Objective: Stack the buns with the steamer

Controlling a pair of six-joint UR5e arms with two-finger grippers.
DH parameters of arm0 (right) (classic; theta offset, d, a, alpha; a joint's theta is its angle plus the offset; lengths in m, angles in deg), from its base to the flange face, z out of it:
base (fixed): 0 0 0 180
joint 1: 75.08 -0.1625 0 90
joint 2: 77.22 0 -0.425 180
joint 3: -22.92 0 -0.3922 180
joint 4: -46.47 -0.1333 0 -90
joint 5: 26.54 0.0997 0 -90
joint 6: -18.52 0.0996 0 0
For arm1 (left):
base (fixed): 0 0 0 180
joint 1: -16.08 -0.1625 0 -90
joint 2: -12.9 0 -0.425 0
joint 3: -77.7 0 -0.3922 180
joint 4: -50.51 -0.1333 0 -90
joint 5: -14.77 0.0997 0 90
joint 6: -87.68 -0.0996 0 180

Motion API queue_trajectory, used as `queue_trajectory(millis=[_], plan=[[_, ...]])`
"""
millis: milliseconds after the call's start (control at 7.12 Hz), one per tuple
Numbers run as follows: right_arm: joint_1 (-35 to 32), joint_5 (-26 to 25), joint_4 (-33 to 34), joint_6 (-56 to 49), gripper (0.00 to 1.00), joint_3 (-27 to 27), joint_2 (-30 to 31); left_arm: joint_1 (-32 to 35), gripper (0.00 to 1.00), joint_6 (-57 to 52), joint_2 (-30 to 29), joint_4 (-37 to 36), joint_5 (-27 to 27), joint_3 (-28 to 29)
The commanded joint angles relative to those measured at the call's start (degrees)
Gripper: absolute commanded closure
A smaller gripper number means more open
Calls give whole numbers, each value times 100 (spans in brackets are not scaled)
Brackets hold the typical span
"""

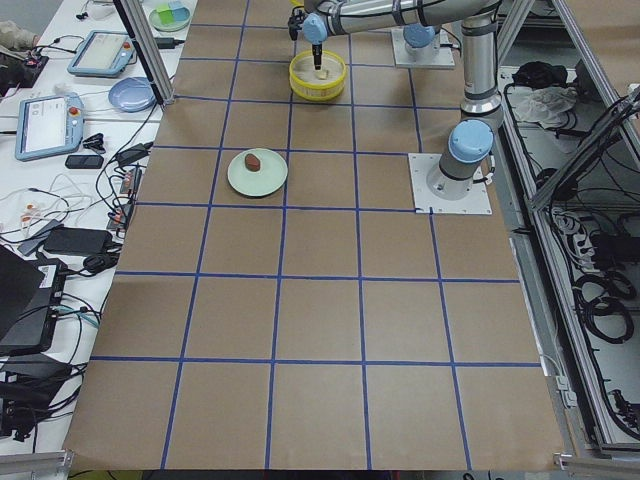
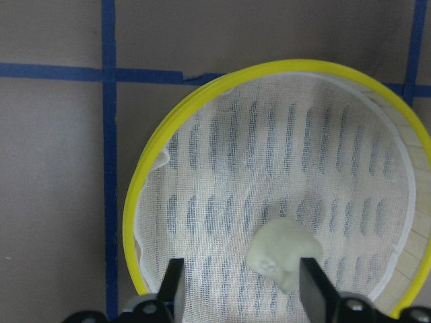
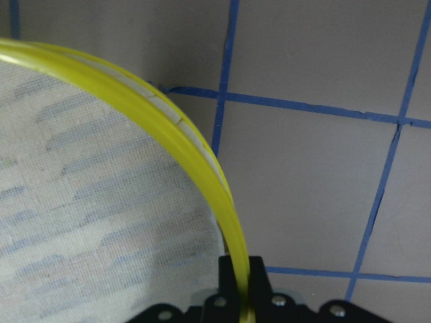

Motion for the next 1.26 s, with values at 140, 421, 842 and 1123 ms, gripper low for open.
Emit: queue_trajectory(millis=[140,421,842,1123], plan=[[-892,65,-4,1318,100,267,-34,-645,0,-79,391,85,32,77],[-1252,545,110,2030,100,734,10,-1613,0,-1353,804,880,92,95],[-2282,453,1316,3194,100,1381,-253,-3449,0,-4103,886,1474,313,69],[-2440,304,2114,3231,100,1789,-333,-3806,1,-4659,431,1230,269,-80]])
